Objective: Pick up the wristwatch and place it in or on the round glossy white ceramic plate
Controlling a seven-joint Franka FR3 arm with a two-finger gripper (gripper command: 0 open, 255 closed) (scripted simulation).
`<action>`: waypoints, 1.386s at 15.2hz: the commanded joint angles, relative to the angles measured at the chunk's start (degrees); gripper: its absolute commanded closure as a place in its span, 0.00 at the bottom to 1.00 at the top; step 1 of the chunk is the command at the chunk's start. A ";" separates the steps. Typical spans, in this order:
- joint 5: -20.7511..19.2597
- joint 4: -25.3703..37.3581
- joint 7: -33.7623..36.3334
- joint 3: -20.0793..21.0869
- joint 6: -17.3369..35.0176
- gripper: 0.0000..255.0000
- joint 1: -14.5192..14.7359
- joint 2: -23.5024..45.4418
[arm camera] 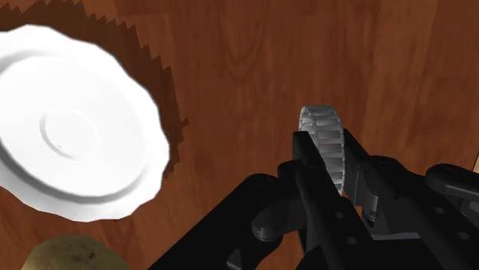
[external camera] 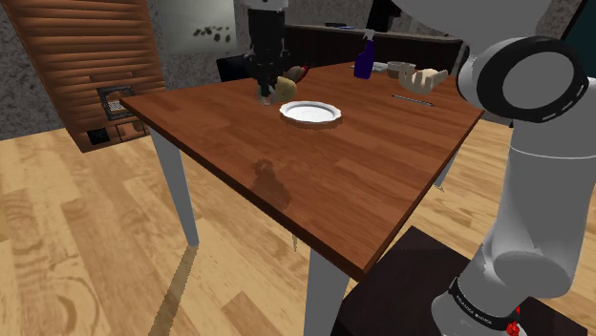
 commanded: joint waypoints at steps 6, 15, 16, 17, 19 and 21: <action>1.32 0.11 -9.42 -2.98 -0.17 1.00 -6.79 -0.75; 0.99 9.46 -20.71 -6.57 -3.49 1.00 -13.55 4.73; 0.76 11.91 -22.08 -6.98 -4.41 1.00 -14.17 6.20; 1.15 9.08 -22.06 -6.94 -2.79 1.00 -14.65 4.97; 1.78 4.26 -22.05 -6.90 0.06 1.00 -15.42 2.97; 2.28 0.17 -22.07 -6.89 2.59 1.00 -16.01 1.38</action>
